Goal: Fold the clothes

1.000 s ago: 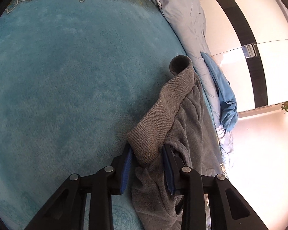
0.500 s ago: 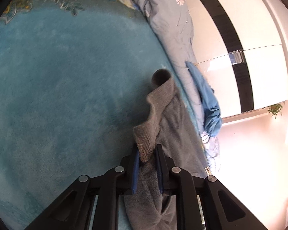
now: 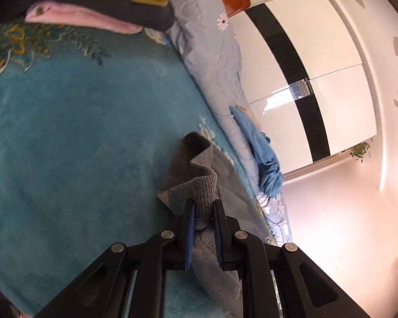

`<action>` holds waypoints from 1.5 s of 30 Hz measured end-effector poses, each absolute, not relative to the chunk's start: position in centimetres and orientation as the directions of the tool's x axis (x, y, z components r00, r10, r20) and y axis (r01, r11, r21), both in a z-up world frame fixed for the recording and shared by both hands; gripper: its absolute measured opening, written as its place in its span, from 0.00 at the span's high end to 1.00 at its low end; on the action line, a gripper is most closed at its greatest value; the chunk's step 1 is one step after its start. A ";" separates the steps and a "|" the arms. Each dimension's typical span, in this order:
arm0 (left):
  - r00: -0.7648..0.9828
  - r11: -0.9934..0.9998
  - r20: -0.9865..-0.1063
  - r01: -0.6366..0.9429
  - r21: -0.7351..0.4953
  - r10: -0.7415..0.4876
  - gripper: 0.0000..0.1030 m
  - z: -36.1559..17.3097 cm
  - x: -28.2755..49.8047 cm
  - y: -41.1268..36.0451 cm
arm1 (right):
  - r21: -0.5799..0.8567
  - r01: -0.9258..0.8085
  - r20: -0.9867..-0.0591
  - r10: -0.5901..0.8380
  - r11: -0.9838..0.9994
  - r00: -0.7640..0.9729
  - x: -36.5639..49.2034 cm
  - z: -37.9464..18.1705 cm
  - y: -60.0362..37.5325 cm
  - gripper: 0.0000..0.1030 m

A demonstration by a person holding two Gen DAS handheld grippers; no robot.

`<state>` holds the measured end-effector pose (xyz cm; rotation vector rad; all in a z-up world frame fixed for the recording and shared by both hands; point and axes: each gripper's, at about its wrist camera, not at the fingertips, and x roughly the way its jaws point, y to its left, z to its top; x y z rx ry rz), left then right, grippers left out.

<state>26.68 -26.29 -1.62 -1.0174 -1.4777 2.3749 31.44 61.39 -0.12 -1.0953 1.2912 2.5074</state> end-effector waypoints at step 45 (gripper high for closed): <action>-0.646 -0.533 -0.596 0.326 -0.781 0.477 0.52 -4.2 27.6 -21.6 | 0.162 0.741 -0.872 -0.446 -0.651 -0.202 24.9 -2.0 18.0 0.61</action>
